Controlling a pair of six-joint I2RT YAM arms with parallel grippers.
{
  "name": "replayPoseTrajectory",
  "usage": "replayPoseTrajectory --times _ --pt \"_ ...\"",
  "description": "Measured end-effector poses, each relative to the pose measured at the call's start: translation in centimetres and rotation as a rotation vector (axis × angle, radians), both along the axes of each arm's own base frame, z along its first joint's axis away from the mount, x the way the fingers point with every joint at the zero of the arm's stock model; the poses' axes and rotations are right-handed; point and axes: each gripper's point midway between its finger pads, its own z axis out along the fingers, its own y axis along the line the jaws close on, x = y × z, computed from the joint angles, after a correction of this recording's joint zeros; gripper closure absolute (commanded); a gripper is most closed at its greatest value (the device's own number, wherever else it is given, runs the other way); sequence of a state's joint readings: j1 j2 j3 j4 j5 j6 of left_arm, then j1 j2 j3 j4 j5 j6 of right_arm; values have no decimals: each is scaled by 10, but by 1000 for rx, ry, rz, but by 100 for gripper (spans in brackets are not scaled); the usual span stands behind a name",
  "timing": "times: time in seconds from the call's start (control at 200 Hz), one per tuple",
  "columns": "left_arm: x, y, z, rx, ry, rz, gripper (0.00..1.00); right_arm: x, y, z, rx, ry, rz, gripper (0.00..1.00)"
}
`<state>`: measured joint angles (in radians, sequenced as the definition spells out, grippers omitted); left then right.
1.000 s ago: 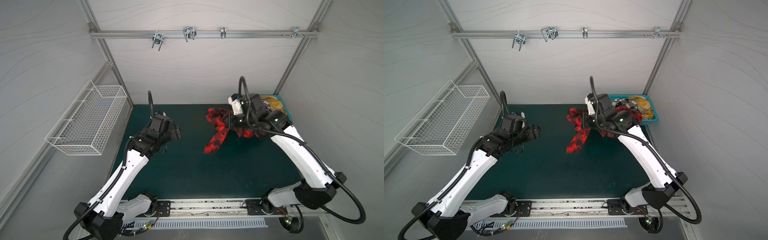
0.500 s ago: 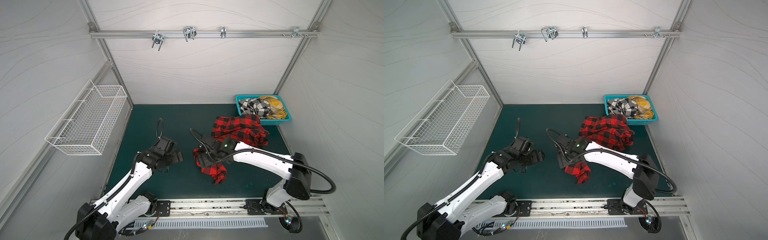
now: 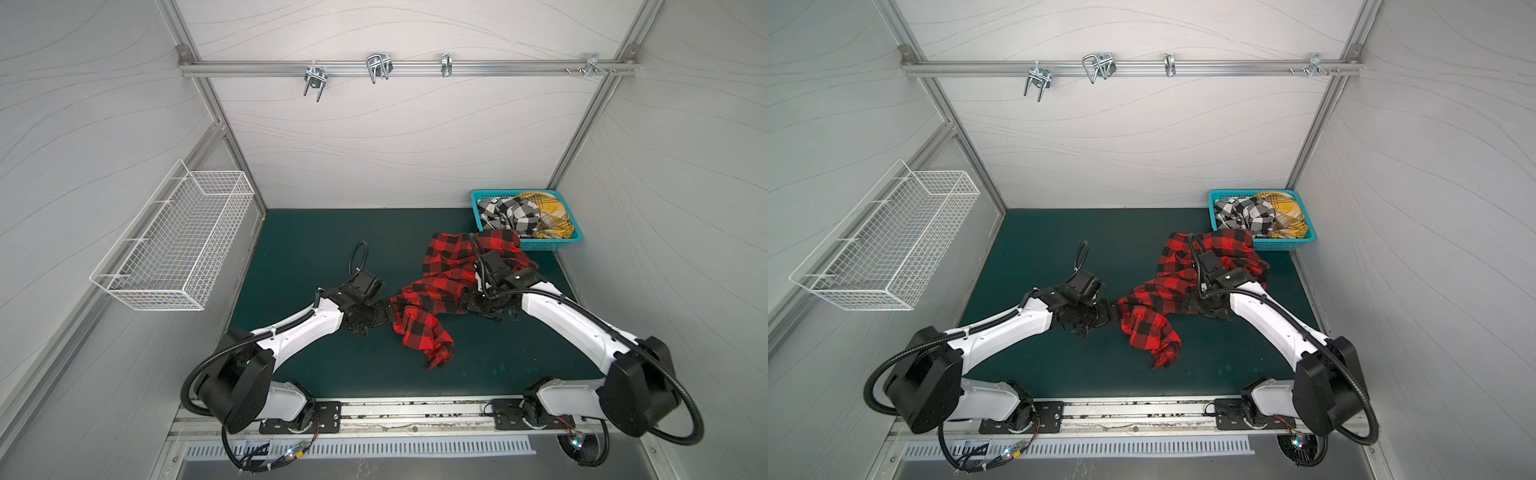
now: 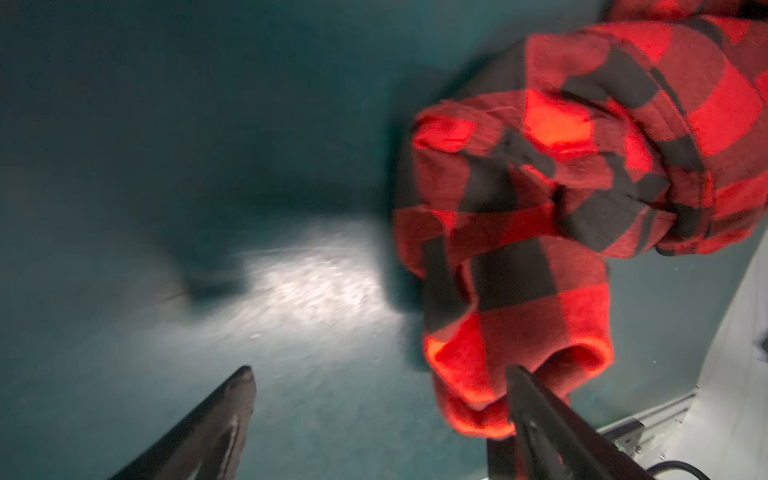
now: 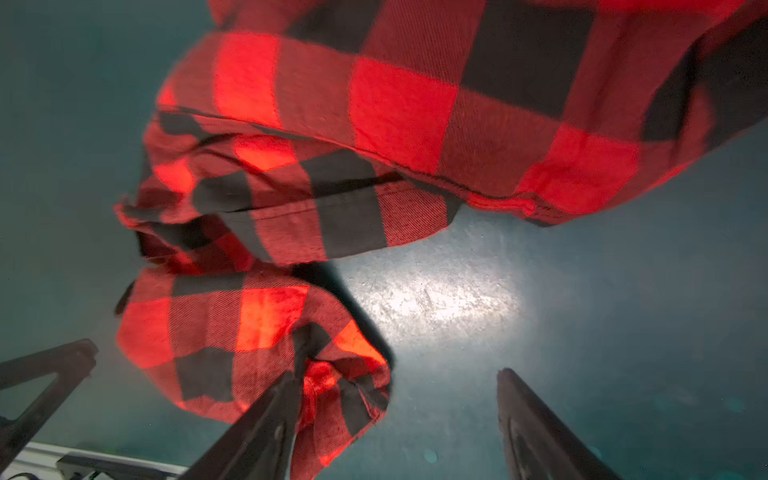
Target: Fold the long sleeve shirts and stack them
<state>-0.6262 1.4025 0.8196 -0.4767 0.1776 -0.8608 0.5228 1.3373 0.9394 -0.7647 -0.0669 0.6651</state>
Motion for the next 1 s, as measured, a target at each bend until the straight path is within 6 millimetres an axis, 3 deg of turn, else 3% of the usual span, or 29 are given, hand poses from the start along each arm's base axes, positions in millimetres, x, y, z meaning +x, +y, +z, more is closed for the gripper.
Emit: replayPoseTrajectory --times 0.11,0.275,0.42,0.49,0.625,0.645,0.7,0.845,0.915,1.0 --pt "3 -20 -2 -35 0 -28 11 0 17 -19 62 58 1 23" --pt "2 -33 -13 -71 48 -18 18 15 42 -37 165 78 -36 23" --pt "2 -41 -21 -97 78 -9 34 37 61 -48 229 76 -80 30" --pt "1 -43 -26 -101 99 -7 47 43 66 -55 246 84 -104 45" --pt "0 -47 -34 -97 130 -16 100 49 70 -61 260 93 -138 89" --pt "1 -47 -34 -95 131 -19 100 50 70 -60 261 92 -142 93" --pt "2 -48 -34 -85 130 -30 100 53 71 -55 260 87 -144 100" --pt "13 -37 -21 13 75 -57 100 70 72 -22 244 16 -117 100" --pt "23 -24 -4 95 2 -67 100 77 70 6 238 -45 -100 100" --pt "36 -1 32 203 -136 -81 100 82 59 44 233 -135 -81 100"
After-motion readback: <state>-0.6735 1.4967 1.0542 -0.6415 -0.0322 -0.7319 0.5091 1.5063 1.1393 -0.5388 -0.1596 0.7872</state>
